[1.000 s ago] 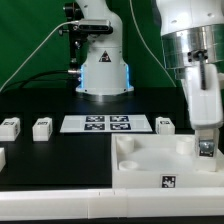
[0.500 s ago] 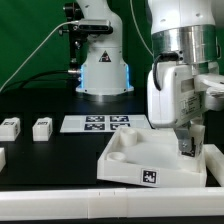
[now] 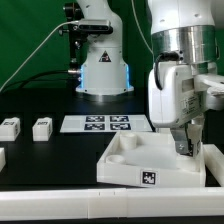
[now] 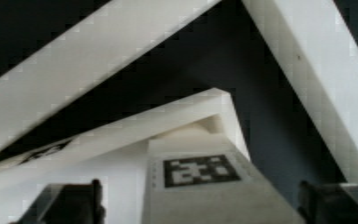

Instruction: Assemble one leg

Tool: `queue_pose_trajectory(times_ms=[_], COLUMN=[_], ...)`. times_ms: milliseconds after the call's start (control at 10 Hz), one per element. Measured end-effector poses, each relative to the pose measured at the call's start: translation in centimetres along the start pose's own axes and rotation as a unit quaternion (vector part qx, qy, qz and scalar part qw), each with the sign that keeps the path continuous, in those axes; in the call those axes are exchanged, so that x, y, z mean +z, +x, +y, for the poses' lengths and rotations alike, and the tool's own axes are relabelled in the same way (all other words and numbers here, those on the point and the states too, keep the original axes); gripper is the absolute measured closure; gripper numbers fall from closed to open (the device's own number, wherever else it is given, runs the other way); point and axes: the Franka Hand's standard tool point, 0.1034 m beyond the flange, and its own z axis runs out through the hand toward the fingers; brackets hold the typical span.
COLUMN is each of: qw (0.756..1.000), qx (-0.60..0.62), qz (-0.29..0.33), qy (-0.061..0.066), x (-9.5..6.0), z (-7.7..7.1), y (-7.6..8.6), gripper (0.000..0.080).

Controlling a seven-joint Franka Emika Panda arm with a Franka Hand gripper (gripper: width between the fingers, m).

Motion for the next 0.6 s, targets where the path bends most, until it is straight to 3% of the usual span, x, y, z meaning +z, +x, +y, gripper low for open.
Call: queue_pose_trajectory(times_ms=[100, 200, 600], qw=[1.000, 1.000, 1.000], qx=[-0.003, -0.005, -0.010], qz=[0.000, -0.001, 0.000], qy=[-0.001, -0.001, -0.002], x=[0.02, 0.03, 0.12], z=[0.23, 0.45, 0.63], y=[-0.25, -0.50, -0.61], gripper=[0.0172, 0.0154, 0.0150])
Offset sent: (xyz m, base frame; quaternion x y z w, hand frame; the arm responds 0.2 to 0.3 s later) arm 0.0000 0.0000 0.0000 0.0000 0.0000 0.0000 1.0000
